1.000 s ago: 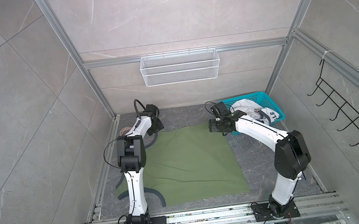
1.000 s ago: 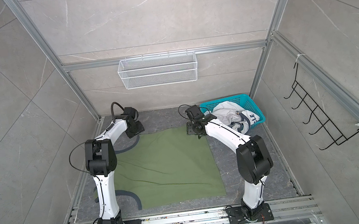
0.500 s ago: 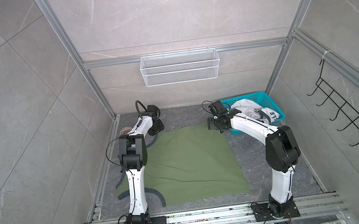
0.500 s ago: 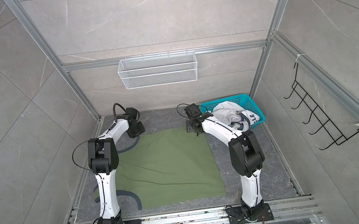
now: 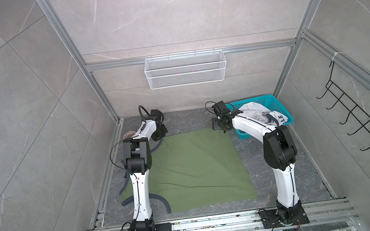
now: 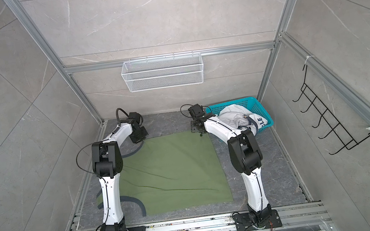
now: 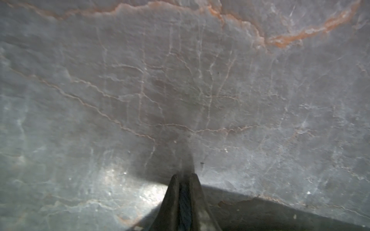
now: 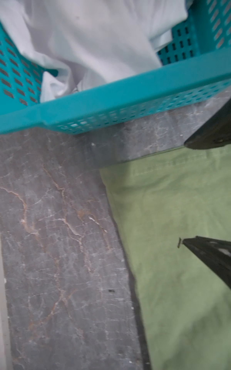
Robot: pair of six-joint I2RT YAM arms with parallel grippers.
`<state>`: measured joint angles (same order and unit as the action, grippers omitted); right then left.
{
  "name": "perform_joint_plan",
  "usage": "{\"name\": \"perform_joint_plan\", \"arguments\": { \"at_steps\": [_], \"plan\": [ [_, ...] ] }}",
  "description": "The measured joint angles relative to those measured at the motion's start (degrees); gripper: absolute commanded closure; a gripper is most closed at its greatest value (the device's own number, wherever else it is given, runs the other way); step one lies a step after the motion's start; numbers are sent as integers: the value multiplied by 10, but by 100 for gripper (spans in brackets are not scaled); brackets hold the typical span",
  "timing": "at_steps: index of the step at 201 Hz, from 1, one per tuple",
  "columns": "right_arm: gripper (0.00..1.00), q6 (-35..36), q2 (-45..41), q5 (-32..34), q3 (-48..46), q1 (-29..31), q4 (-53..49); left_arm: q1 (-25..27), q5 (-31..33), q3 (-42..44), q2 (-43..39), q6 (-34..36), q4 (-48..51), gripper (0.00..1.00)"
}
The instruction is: Fold and stack the tank tops
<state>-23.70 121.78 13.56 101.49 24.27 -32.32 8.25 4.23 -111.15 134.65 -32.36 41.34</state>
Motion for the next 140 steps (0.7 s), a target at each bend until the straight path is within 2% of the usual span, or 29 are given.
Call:
{"name": "perform_joint_plan", "arguments": {
  "at_steps": [47,140],
  "plan": [
    [32,0,68,-5,82,-6,-11,-19,-1,69,-54,0,-11,93],
    [35,0,224,-14,286,-6,-91,-28,-18,71,-60,0,-25,93]
  ]
}}
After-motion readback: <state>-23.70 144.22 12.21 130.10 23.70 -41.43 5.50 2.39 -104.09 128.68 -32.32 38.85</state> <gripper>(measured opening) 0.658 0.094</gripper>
